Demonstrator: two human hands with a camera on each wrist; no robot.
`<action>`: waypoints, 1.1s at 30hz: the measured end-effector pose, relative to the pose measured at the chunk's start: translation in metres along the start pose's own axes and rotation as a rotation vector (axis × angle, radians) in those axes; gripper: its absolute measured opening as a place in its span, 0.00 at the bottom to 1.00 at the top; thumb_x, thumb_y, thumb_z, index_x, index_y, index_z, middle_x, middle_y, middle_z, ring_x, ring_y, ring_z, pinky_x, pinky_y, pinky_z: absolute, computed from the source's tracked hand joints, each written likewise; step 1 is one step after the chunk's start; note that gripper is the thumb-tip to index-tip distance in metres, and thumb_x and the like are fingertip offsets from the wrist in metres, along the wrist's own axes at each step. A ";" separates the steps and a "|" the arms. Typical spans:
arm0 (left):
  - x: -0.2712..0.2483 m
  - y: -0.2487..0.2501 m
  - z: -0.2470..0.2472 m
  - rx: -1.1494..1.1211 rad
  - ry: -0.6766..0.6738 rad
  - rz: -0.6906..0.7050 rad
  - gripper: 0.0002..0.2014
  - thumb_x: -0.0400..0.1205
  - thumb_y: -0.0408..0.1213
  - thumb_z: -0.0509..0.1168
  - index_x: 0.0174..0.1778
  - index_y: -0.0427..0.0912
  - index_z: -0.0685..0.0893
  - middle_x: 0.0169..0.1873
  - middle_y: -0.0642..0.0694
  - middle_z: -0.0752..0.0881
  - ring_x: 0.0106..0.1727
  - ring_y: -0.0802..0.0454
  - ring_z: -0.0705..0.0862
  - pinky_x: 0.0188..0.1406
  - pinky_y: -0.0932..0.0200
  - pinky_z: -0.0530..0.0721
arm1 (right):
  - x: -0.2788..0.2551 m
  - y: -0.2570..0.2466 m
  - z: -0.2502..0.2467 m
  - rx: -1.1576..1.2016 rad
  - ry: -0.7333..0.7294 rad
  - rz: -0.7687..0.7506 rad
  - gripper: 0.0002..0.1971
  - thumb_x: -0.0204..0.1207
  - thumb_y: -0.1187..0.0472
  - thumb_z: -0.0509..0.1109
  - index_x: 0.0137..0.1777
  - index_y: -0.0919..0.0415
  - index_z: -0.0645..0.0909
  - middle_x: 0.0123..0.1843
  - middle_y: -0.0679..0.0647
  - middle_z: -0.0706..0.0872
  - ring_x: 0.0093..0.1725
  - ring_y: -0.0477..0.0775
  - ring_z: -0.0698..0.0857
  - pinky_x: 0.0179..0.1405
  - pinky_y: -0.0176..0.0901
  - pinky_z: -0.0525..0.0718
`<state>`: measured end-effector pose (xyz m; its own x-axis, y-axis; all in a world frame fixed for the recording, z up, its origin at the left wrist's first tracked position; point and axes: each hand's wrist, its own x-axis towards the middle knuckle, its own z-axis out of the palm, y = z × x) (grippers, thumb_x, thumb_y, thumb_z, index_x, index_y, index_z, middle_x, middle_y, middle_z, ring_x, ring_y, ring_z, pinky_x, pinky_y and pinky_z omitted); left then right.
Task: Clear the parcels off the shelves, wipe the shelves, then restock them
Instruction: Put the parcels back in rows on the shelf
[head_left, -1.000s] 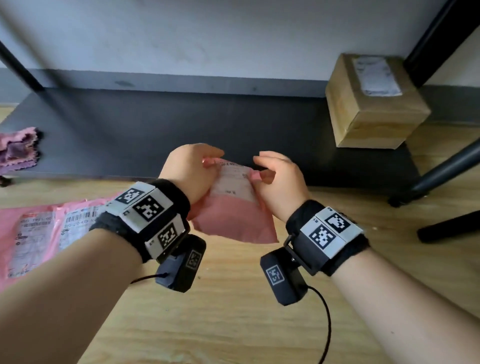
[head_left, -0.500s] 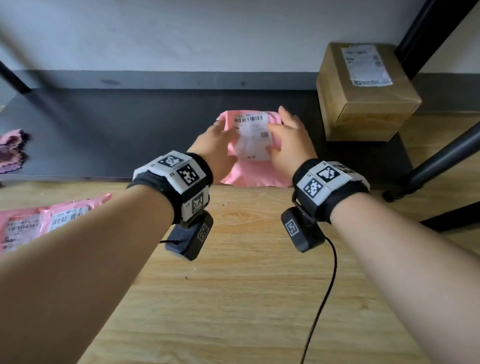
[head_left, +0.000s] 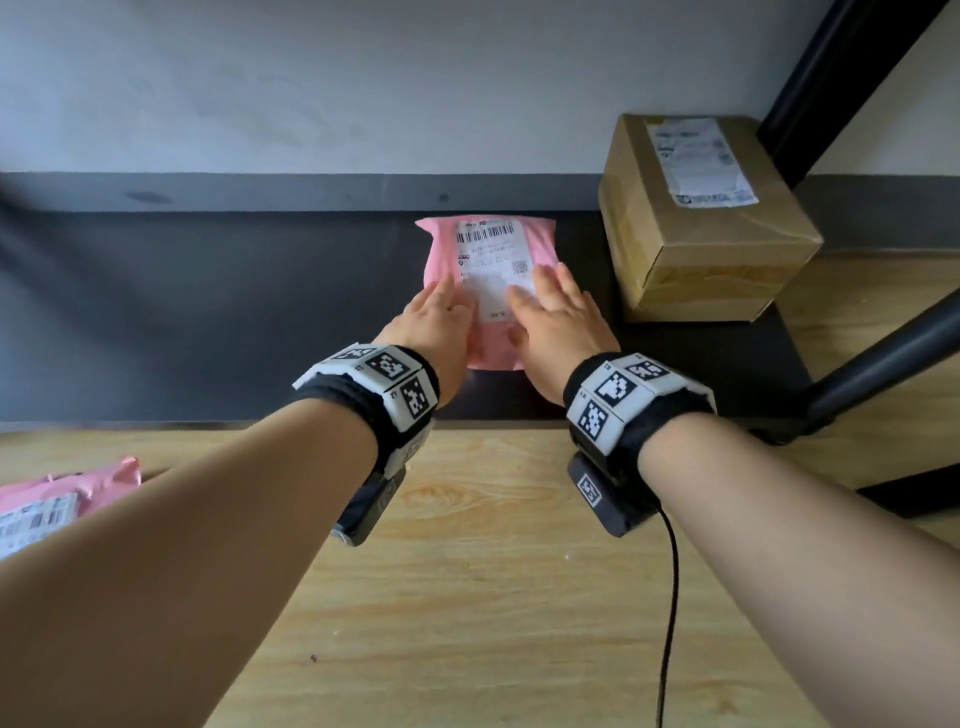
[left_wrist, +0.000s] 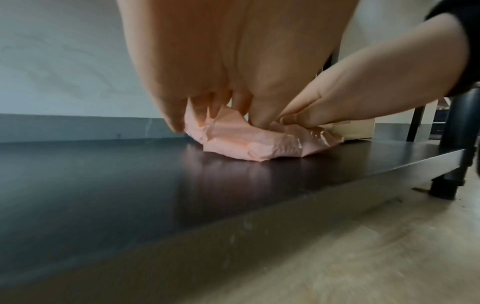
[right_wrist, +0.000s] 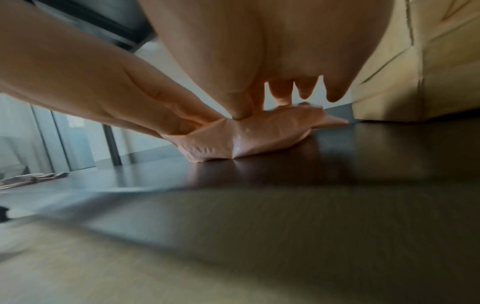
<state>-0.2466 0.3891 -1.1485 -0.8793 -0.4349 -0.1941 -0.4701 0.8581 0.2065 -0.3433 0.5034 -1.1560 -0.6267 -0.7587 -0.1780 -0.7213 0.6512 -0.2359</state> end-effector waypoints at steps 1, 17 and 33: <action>0.005 0.003 -0.002 0.004 0.019 0.002 0.29 0.84 0.37 0.60 0.81 0.47 0.57 0.83 0.46 0.46 0.84 0.45 0.48 0.81 0.45 0.59 | 0.010 0.003 -0.004 -0.009 -0.006 0.020 0.34 0.78 0.70 0.56 0.82 0.52 0.52 0.85 0.56 0.40 0.83 0.57 0.36 0.82 0.56 0.44; 0.038 0.002 0.012 0.035 -0.066 0.005 0.29 0.86 0.42 0.52 0.83 0.41 0.50 0.82 0.45 0.52 0.83 0.46 0.50 0.82 0.47 0.56 | 0.026 0.003 -0.006 0.040 -0.047 0.026 0.37 0.75 0.74 0.54 0.83 0.56 0.49 0.85 0.56 0.41 0.83 0.58 0.39 0.81 0.46 0.46; -0.064 -0.068 -0.064 -0.060 0.047 -0.113 0.18 0.86 0.40 0.52 0.72 0.40 0.71 0.74 0.43 0.70 0.72 0.41 0.72 0.69 0.44 0.74 | 0.001 -0.101 -0.031 0.150 0.092 -0.040 0.20 0.79 0.69 0.58 0.70 0.63 0.73 0.73 0.59 0.69 0.72 0.59 0.70 0.68 0.47 0.70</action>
<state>-0.1637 0.3414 -1.0892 -0.8227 -0.5411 -0.1741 -0.5684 0.7861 0.2429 -0.2794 0.4376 -1.1030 -0.6279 -0.7743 -0.0788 -0.6985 0.6053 -0.3818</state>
